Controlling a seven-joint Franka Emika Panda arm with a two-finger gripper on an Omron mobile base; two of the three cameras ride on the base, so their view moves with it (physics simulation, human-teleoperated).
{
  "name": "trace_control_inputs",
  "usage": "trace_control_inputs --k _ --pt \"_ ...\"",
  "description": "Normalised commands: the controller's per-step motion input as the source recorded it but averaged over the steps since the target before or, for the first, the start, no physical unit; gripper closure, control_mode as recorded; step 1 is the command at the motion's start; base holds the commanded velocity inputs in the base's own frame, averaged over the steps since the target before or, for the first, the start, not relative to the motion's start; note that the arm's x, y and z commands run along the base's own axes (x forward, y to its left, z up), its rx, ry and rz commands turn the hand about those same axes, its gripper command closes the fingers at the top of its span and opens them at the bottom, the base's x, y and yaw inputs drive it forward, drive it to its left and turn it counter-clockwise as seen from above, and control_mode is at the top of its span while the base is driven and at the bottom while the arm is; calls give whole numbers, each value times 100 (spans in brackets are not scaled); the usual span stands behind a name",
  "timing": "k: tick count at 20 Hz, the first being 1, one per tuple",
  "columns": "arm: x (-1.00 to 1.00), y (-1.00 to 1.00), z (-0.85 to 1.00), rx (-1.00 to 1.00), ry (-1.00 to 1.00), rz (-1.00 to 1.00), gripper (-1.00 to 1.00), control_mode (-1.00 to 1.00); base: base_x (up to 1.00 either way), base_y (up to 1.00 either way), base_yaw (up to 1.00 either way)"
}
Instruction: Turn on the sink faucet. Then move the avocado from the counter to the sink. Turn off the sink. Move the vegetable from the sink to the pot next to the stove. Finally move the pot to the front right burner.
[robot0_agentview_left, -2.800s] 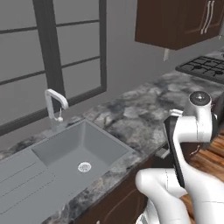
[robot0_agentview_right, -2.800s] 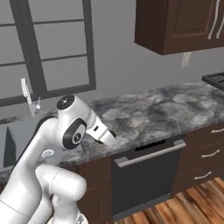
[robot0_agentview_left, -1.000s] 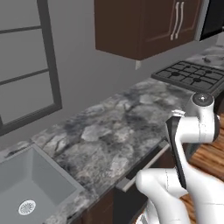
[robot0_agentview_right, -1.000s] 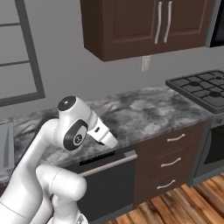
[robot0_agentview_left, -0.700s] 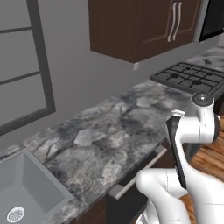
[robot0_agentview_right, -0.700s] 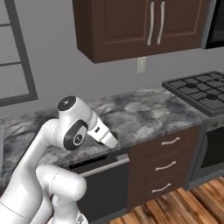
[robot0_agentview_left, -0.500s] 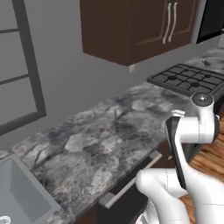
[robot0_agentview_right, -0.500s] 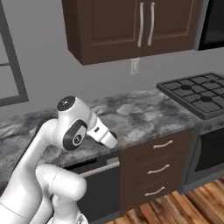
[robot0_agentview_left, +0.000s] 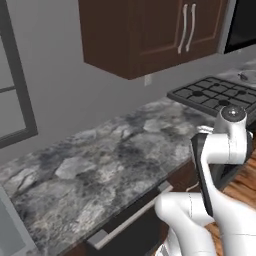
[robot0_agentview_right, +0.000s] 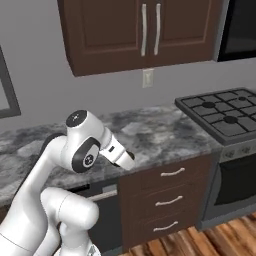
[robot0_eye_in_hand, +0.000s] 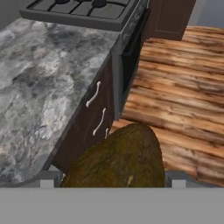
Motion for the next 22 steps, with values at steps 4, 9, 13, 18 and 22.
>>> trace_control_inputs --k 4,9,13,18,22 --pt "0 0 0 0 0 0 100 100 17 -87 39" --pt "0 0 0 0 0 0 100 100 23 -91 35" --pt "0 0 0 0 0 0 100 100 15 -98 31" --pt "0 0 0 0 0 0 100 100 1 -100 28" --pt "0 0 0 0 0 0 100 100 0 -100 27"
